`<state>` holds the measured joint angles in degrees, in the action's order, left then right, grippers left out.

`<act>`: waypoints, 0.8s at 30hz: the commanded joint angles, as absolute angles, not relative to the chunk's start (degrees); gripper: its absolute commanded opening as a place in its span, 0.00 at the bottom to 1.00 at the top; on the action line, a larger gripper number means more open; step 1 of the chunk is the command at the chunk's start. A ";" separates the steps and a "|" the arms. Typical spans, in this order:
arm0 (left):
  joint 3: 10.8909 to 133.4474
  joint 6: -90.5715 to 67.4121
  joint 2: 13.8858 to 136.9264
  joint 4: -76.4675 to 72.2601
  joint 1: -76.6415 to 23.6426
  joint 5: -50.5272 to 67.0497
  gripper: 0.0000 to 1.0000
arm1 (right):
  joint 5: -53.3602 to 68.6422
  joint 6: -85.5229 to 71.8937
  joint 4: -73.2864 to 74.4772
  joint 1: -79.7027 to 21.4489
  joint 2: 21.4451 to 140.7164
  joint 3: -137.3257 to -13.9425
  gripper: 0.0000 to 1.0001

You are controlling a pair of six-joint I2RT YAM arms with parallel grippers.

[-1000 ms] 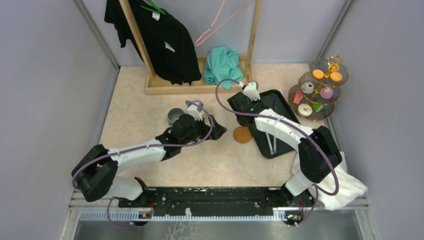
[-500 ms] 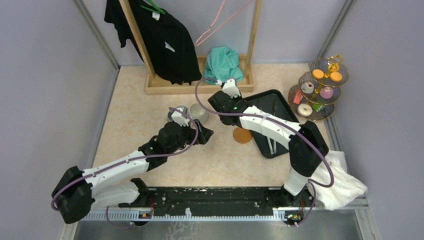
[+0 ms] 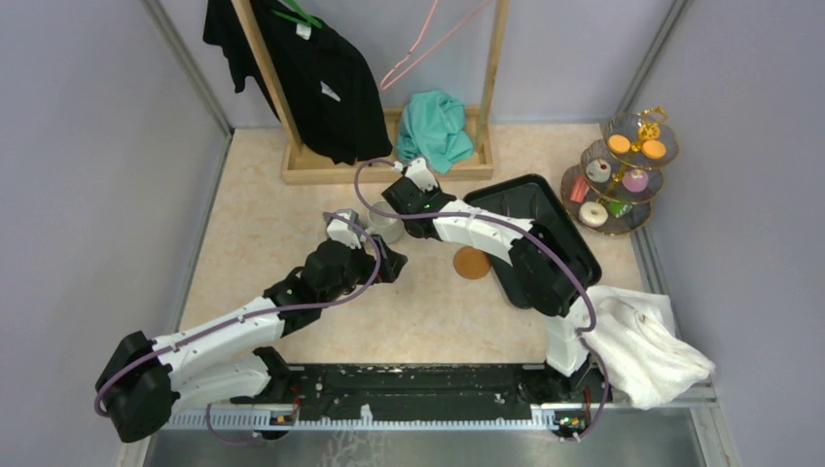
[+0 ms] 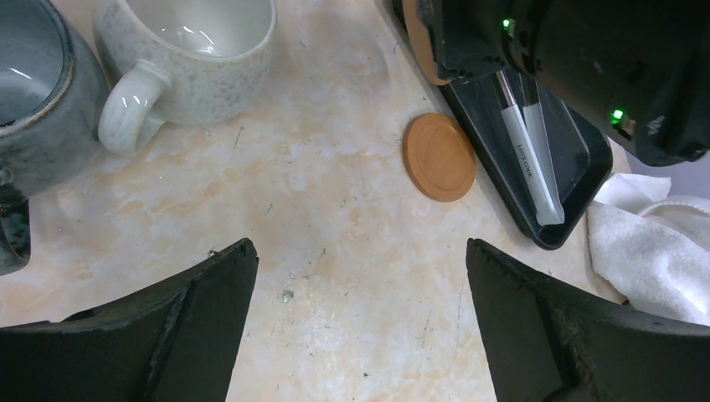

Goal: Serve the afternoon tea
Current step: Place the coaster at the center of the board.

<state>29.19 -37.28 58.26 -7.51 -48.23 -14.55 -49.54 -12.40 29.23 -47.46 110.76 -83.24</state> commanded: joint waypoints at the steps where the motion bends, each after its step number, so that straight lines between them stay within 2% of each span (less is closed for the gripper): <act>1: 29.10 -37.18 57.84 -7.22 -48.12 -15.80 0.99 | -48.69 -10.35 25.64 -48.37 113.46 -88.02 0.00; 5: 29.40 -37.37 58.56 -7.38 -48.13 -15.85 0.99 | -48.69 -10.16 25.65 -48.71 115.93 -89.04 0.00; 7: 29.49 -37.44 58.91 -7.55 -48.16 -15.69 0.99 | -48.35 -10.11 25.60 -48.76 116.63 -89.18 0.03; 10: 29.66 -37.42 59.48 -7.51 -48.16 -15.57 0.98 | -47.66 -10.42 25.98 -48.71 118.01 -89.62 0.11; 13: 29.64 -37.58 59.51 -7.46 -48.18 -15.60 0.98 | -45.86 -10.87 25.78 -48.82 118.24 -89.60 0.24; 17: 29.55 -37.74 59.41 -7.05 -48.21 -15.63 0.98 | -43.98 -11.41 25.27 -48.78 118.17 -89.57 0.33; 24: 29.65 -38.03 59.77 -6.88 -48.37 -15.56 0.98 | -41.24 -11.70 23.80 -48.87 115.82 -88.34 0.36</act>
